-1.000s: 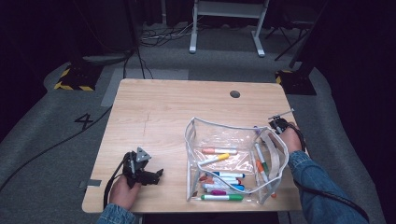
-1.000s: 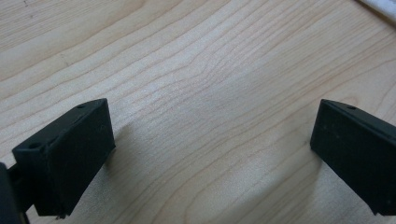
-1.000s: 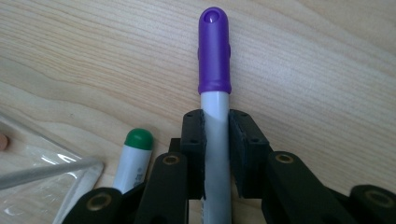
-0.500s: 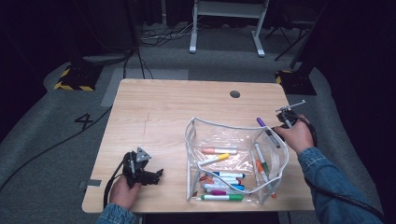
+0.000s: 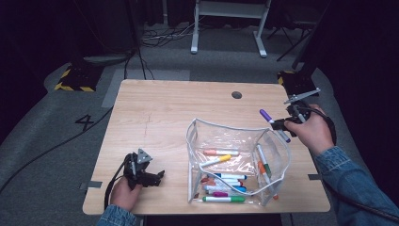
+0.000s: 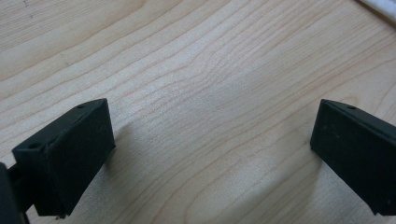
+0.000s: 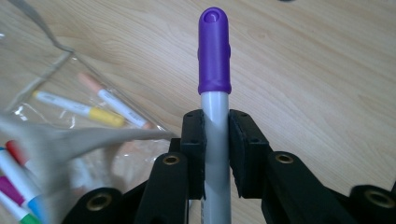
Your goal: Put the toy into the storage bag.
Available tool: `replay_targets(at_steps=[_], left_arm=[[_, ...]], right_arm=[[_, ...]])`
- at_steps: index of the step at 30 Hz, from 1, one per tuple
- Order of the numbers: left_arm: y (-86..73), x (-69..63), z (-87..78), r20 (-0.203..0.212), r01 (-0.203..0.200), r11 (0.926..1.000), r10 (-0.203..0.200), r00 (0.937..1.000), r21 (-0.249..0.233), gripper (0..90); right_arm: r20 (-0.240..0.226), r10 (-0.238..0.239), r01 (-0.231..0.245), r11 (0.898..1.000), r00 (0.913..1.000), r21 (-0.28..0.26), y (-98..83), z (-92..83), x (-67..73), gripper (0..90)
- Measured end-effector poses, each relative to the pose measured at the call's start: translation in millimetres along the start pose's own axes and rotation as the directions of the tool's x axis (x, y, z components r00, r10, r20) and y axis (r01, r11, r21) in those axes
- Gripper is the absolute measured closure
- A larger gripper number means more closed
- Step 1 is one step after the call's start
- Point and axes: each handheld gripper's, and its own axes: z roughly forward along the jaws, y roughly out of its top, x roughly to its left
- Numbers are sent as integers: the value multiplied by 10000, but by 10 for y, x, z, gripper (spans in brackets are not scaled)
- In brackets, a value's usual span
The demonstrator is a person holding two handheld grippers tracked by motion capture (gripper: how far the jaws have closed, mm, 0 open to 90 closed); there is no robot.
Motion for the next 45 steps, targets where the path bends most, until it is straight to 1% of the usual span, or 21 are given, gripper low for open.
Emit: replay_targets(at_steps=[3, 6, 8, 9, 12, 13, 15, 17, 18, 20, 24, 26, 28, 30, 33, 36, 40, 41, 42, 43, 45], left_arm=[[0, -1, 0, 16, 15, 10000, -15, 10000, 5, 0], [0, -1, 0, 18, 19, 10000, -19, 10000, 6, 0], [0, -1, 0, 19, 16, 10000, -16, 10000, 8, 0], [0, -1, 0, 13, 11, 10000, -11, 10000, 5, 0], [0, 0, 0, 1, -3, 10000, 3, 10000, 3, 0], [0, 0, 0, -3, -2, 10000, 2, 10000, 5, 0], [0, -1, 0, 20, 17, 10000, -17, 10000, 6, 0], [0, -1, 0, 18, 15, 10000, -15, 10000, 6, 0], [0, -1, 0, 18, 16, 10000, -16, 10000, 6, 0], [0, 0, 0, 2, -2, 10000, 2, 10000, 1, 0], [0, 0, 0, 2, -1, 10000, 1, 10000, 3, 0], [0, 0, 0, 1, -1, 10000, 1, 10000, -1, 0], [0, -1, 0, 16, 12, 10000, -12, 10000, 5, 0], [0, 0, 0, -2, -3, 10000, 3, 10000, 3, 0], [0, 0, 0, 2, -2, 10000, 2, 10000, 3, 0], [0, 0, 0, 1, 0, 10000, 0, 10000, -1, 0], [0, 1, 0, 1, -10, 10000, 10, 10000, -1, 0], [0, 0, 0, 1, 1, 10000, -1, 10000, 3, 0], [0, -1, 0, 20, 18, 10000, -18, 10000, 10, 0], [0, 0, 0, 1, -1, 10000, 1, 10000, 4, 0], [0, -1, 0, 16, 12, 10000, -12, 10000, 5, 0]], right_arm=[[-36, -513, 512, 9986, 9987, -134, 71, -143, 116, 771], [-82, -1038, 1036, 9943, 9946, -236, 132, -276, 263, 771], [-84, -1396, 1393, 9897, 9902, -324, 163, -352, 356, 771], [-111, -1493, 1488, 9883, 9887, -345, 173, -380, 392, 771], [-249, -1967, 1954, 9796, 9801, -459, 211, -479, 544, 771], [-285, -2045, 2031, 9782, 9785, -440, 216, -497, 585, 771], [-388, -2470, 2452, 9684, 9682, -468, 229, -530, 692, 771], [-577, -2857, 2833, 9579, 9566, -462, 238, -548, 806, 771], [-705, -3116, 3091, 9500, 9476, -437, 242, -553, 880, 771], [-878, -3408, 3386, 9401, 9360, -394, 247, -553, 983, 771], [-1337, -4083, 4078, 9125, 9030, -320, 260, -535, 1200, 771], [-1607, -4325, 4336, 9006, 8872, -298, 265, -513, 1299, 771], [-1903, -4574, 4620, 8866, 8687, -222, 265, -475, 1387, 771], [-2113, -4771, 4852, 8743, 8531, -152, 260, -425, 1471, 771], [-2449, -4994, 5142, 8576, 8310, -38, 251, -336, 1580, 771], [-2761, -5233, 5461, 8377, 8062, 70, 241, -246, 1671, 771], [-3138, -5343, 5702, 8210, 7849, 286, 217, -112, 1764, 771], [-3224, -5338, 5732, 8187, 7818, 345, 206, -75, 1784, 771], [-3318, -5382, 5815, 8126, 7748, 397, 192, -26, 1805, 771], [-3383, -5365, 5836, 8106, 7731, 481, 182, 0, 1819, 771], [-3554, -5365, 5909, 8047, 7654, 579, 157, 72, 1848, 771]])
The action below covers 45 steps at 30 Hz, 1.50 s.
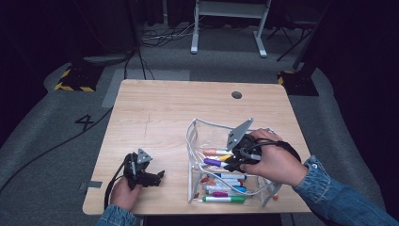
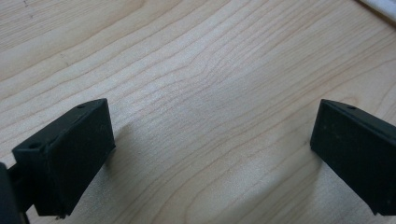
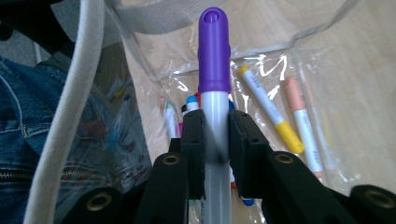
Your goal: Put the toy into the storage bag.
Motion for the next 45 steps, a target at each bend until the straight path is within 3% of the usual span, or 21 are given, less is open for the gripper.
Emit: replay_targets(at_steps=[14, 26, 32, 33, 34, 36, 37, 41, 45], left_arm=[[0, 1, 0, -14, -15, 10000, 15, 10000, -3, 0], [0, 0, 0, 4, 4, 10000, -4, 10000, 1, 0], [0, 3, -1, -16, -48, 10000, 48, 10000, 14, 0], [0, 0, 0, 4, 3, 10000, -3, 10000, 3, 0], [1, 0, -1, -19, -8, 10000, 8, 10000, 14, 0], [0, 1, 0, -13, -14, 10000, 14, 10000, -6, 0], [0, 1, 0, -15, -16, 10000, 16, 10000, -7, 0], [0, 1, 0, -20, -16, 10000, 16, 10000, -4, 0], [0, 1, 0, -16, -15, 10000, 15, 10000, -3, 0]], right_arm=[[-614, -441, 514, 9910, 9971, 1233, -62, 493, 0, 770], [-1020, -178, 394, 9759, 9946, 2144, -117, 721, -42, 770], [-1001, -246, 484, 9689, 9947, 2427, -124, 784, -71, 769], [-883, -228, 439, 9685, 9958, 2450, -126, 787, -80, 743], [-473, -278, 388, 9675, 9985, 2498, -130, 785, -97, 644], [-2, -454, 443, 9742, 9990, 2213, -140, 781, -127, 476], [174, -463, 422, 9814, 9988, 1875, -141, 763, -143, 465], [362, -121, 79, 9933, 9993, 1149, -137, 612, -172, 440], [654, 69, -102, 9986, 9978, 513, -128, 441, -185, 414]])
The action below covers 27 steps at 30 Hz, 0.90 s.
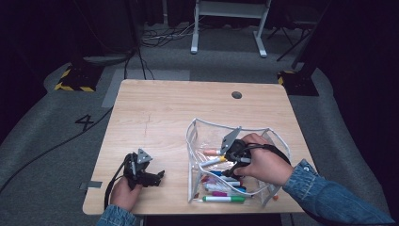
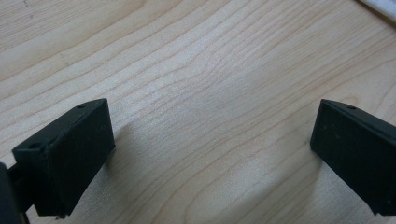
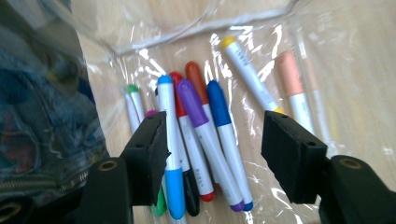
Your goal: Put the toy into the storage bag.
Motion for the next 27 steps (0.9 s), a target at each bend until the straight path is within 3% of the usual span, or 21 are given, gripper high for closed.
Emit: replay_targets(at_steps=[6, 13, 18, 27], left_arm=[[-1, -1, 0, 21, 19, 10000, -19, 10000, 5, 0], [0, 0, 0, 2, 2, 10000, -2, 10000, -1, 0], [0, 0, 0, 4, 2, 10000, -2, 10000, 1, 0], [0, 1, -2, 3, -20, 10000, 20, 10000, 34, 0]], right_arm=[[345, 546, -515, 9950, 9979, -859, -38, -330, -33, 400], [952, 1459, -1274, 9759, 9847, -1773, -166, -731, -130, 398], [1349, 2213, -1868, 9552, 9658, -2297, -300, -965, -227, 408], [1928, 3456, -2785, 9105, 9184, -3055, -622, -1218, -422, 436]])
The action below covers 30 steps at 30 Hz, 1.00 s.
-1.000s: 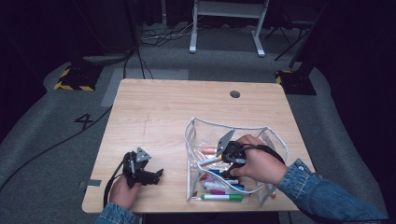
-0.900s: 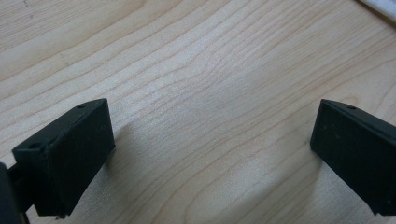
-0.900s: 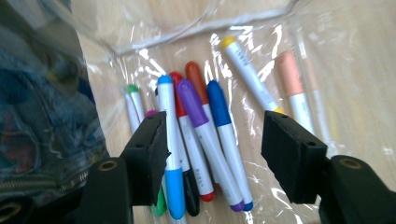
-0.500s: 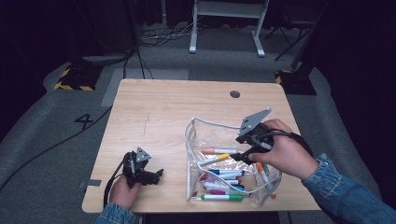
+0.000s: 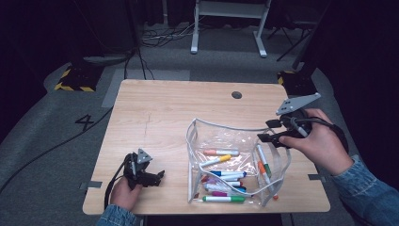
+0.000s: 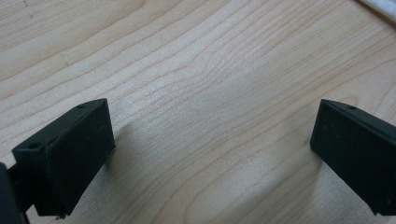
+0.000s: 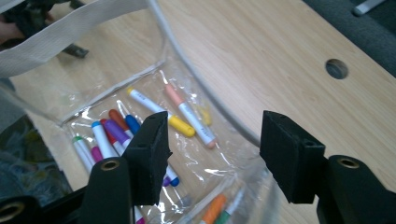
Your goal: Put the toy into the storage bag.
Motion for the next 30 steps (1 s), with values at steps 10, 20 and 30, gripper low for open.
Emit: replay_targets(at_steps=[10, 20, 30], left_arm=[[0, -2, 1, -2, 34, 10000, -34, 10000, -15, 0], [-1, -2, 2, 15, 38, 10000, -38, 10000, -30, 0], [0, -1, 2, 10, 29, 10000, -29, 10000, -30, 0]], right_arm=[[836, 1862, -1812, 9813, 9789, -641, -256, -104, -424, 489], [1530, 2983, -3000, 9539, 9421, -120, -614, 1, -761, 492], [1223, 3547, -3656, 9271, 9270, 828, -976, 450, -834, 484]])
